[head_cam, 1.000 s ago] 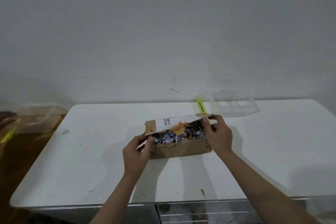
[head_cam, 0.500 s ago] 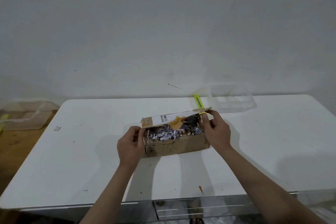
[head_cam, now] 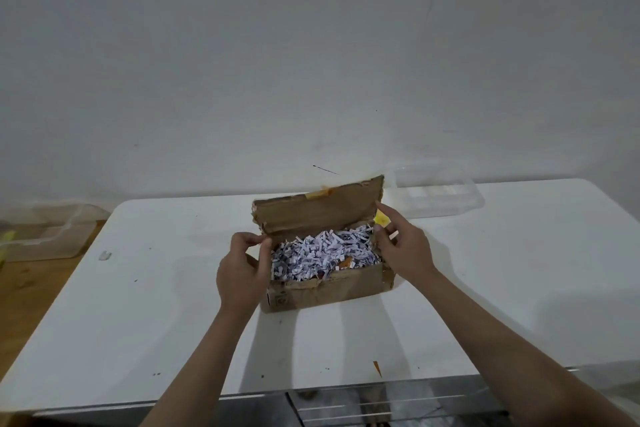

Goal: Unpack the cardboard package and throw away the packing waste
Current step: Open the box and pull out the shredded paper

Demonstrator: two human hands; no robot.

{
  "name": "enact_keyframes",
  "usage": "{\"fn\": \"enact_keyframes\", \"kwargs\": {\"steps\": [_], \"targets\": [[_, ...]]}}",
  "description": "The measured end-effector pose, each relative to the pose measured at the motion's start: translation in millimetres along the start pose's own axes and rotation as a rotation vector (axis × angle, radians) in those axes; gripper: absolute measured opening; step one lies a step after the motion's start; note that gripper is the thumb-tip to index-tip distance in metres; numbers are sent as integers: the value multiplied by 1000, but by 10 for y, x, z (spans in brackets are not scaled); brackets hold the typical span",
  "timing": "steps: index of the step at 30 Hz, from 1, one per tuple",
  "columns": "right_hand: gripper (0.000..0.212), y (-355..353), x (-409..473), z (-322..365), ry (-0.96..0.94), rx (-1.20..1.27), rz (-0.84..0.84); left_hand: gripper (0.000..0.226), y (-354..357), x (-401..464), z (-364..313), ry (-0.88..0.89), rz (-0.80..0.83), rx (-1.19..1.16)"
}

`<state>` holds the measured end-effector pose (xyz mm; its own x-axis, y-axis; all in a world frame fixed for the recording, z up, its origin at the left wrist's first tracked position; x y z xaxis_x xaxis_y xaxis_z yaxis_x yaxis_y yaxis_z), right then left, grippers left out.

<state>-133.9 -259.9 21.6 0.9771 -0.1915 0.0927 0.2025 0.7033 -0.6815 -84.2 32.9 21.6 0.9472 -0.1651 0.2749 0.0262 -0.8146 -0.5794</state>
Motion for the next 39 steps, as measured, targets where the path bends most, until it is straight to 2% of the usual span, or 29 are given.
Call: {"fn": "enact_keyframes", "kwargs": {"steps": [1, 6, 10, 12, 15, 18, 20, 23, 26, 32, 39], "targets": [[46, 10, 32, -5, -8, -8, 24, 16, 10, -13, 1, 38, 31, 21], [59, 64, 157, -31, -49, 10, 136, 59, 130, -37, 43, 209, 269, 117], [63, 109, 249, -71, -37, -7, 226, 89, 216, -22, 91, 175, 417, 289], [64, 135, 277, -87, -1, -80, 271, 94, 219, 9, 73, 167, 433, 412], [53, 95, 288, -37, -39, -327, 163, 95, 226, 42, 49, 158, 490, 544], [35, 52, 303, 121, -278, -412, 41, 99, 218, 70, 77, 136, 548, 594], [26, 73, 355, 196, -376, -374, 111, 104, 205, 109, 93, 119, 580, 604], [21, 120, 457, 215, -352, -316, 232, 109, 188, 185, 57, 120, 623, 624], [24, 149, 541, 205, -278, -244, 278, 99, 139, 318, -16, 95, 612, 546], [15, 176, 631, 178, -184, -78, 281, 26, 274, 657, -116, 10, 559, 173], [14, 298, 545, 45, -47, 166, 190, 17, 415, 610, 29, -24, 423, 25]]}}
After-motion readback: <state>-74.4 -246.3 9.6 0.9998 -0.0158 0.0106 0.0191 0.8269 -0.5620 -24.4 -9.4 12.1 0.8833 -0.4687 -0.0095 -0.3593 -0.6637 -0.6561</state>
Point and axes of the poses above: each hand's wrist, its own x-axis towards the middle knuckle, its own y-axis out of the palm, z = x × y, the point moved 5 cm from there along x, towards the middle knuckle, and after that the axes turned 15 degrees about z, right-handed, at the moved point
